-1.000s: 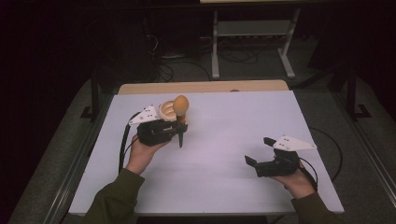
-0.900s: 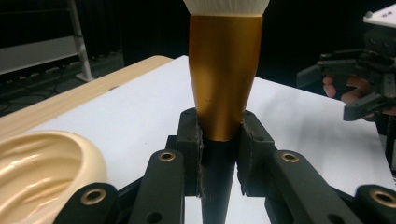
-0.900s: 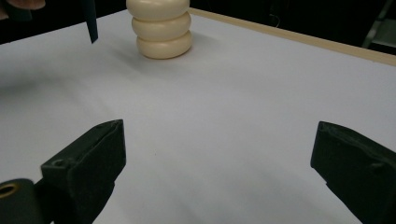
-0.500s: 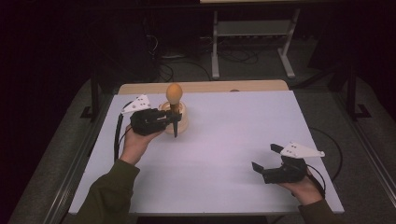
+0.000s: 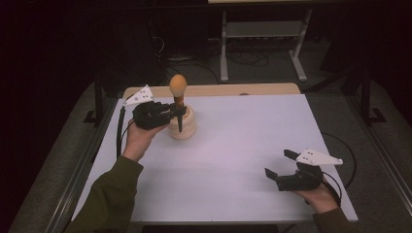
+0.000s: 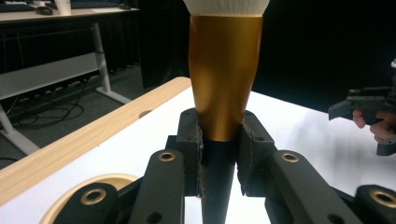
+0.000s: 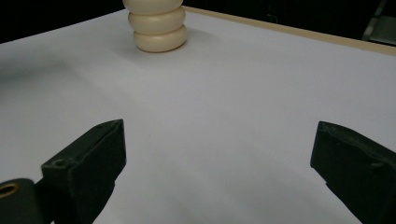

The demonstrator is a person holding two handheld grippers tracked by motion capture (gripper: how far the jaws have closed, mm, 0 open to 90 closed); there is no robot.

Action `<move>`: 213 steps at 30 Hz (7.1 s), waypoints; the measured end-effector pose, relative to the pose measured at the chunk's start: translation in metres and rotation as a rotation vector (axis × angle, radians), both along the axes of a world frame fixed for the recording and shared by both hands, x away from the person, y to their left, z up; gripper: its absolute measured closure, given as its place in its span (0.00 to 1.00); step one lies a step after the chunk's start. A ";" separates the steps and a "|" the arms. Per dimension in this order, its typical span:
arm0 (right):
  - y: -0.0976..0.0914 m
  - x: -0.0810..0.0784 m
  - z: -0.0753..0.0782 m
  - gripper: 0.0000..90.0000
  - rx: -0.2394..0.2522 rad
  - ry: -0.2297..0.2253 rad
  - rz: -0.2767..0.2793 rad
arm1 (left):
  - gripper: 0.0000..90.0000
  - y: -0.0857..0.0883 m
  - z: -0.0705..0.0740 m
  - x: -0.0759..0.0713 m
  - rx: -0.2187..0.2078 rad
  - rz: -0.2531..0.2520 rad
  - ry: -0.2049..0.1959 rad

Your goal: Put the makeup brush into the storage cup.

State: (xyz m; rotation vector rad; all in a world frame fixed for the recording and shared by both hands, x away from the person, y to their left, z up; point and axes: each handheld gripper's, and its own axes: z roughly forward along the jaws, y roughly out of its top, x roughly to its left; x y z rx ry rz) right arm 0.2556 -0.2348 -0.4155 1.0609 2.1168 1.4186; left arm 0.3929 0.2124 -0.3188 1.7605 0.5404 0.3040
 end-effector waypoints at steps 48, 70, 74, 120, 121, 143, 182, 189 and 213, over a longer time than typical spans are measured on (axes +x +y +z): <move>-0.005 0.001 0.001 0.04 0.012 -0.025 -0.025 | 0.82 0.011 -0.019 0.061 -0.002 0.121 -0.014; -0.005 0.001 0.000 0.04 0.012 -0.013 -0.025 | 0.82 0.014 -0.048 0.065 0.030 0.140 0.033; -0.005 0.001 0.000 0.05 0.012 -0.013 -0.025 | 0.82 0.014 -0.054 0.065 0.034 0.144 0.048; -0.005 0.001 0.001 0.05 0.009 -0.005 -0.028 | 0.12 0.023 -0.064 0.059 0.065 0.185 0.044; -0.005 0.001 0.001 0.05 0.009 -0.004 -0.027 | 0.11 0.024 -0.063 0.059 0.069 0.184 0.046; -0.005 0.000 0.002 0.05 0.011 -0.012 -0.032 | 0.03 0.035 -0.052 0.027 0.101 0.123 0.078; -0.004 -0.001 0.005 0.05 0.006 -0.021 -0.030 | 0.06 0.055 -0.058 -0.083 0.125 0.088 0.056; -0.005 -0.002 0.005 0.05 0.008 -0.021 -0.030 | 0.06 0.060 -0.066 -0.098 0.129 0.084 0.068; -0.002 -0.002 0.002 0.05 -0.004 -0.016 -0.021 | 0.04 0.083 -0.096 -0.137 0.157 0.115 0.113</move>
